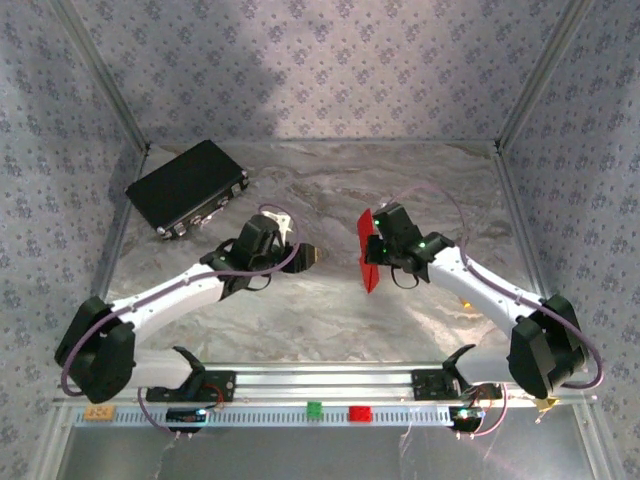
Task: Fold a paper plane with a square sheet of paper (pick it up from the middle)
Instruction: Turn over the paper at the center of the table.
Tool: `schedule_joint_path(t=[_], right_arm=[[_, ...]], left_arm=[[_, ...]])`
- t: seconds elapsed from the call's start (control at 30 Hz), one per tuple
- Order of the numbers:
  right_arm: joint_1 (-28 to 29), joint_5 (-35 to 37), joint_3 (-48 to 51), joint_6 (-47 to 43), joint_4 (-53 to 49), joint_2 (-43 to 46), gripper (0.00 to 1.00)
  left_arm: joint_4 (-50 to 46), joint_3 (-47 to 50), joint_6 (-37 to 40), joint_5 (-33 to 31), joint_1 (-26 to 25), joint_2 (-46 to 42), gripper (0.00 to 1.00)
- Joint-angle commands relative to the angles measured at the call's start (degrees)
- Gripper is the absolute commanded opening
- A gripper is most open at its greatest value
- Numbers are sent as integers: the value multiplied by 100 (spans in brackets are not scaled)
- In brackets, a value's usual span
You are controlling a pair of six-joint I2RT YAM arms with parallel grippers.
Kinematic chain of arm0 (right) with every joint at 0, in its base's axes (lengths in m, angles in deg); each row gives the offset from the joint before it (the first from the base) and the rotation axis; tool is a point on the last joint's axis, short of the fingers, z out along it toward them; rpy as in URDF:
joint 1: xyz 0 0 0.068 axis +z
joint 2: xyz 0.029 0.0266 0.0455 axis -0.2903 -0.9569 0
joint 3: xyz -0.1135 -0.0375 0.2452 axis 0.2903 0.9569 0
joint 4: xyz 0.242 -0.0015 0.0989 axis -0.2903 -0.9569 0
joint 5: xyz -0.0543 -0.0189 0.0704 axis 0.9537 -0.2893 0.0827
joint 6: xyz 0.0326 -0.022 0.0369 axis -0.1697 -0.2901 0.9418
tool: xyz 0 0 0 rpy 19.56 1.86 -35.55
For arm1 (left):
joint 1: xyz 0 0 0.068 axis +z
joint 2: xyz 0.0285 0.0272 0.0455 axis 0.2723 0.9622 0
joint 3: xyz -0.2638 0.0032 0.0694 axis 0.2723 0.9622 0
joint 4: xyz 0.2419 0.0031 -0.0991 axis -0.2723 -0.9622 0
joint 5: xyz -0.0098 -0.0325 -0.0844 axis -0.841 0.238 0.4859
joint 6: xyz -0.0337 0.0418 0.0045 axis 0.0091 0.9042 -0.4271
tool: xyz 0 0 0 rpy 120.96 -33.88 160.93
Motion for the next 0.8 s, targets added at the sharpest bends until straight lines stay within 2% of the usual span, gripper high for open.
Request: schedule_joint_path(t=[0.0,0.07,0.17,0.33,0.47,0.77], right_arm=[[359,1680,-465,-301,-1030,-248,6],[589,2249,-674,-279,-1320,-472,6],[816,2668,-912,-210,-1620,-800,6],[1051,2741,-1118,-191,-1638,-1228,6],[1305,2803,-1372,-218,-1693,-1725,7],[1741,2507,-2344,-253,-1837,-2816,9]], left_arm=[[-146,182,-113,-590,112,-350,65],[-242,286,-175,-809,186,-538,67],[-318,468,-268,-880,366,-784,70],[-373,785,-499,-892,695,-1244,80],[-594,920,-518,-1176,786,-1587,77],[-927,1033,-546,-1492,843,-2190,77]])
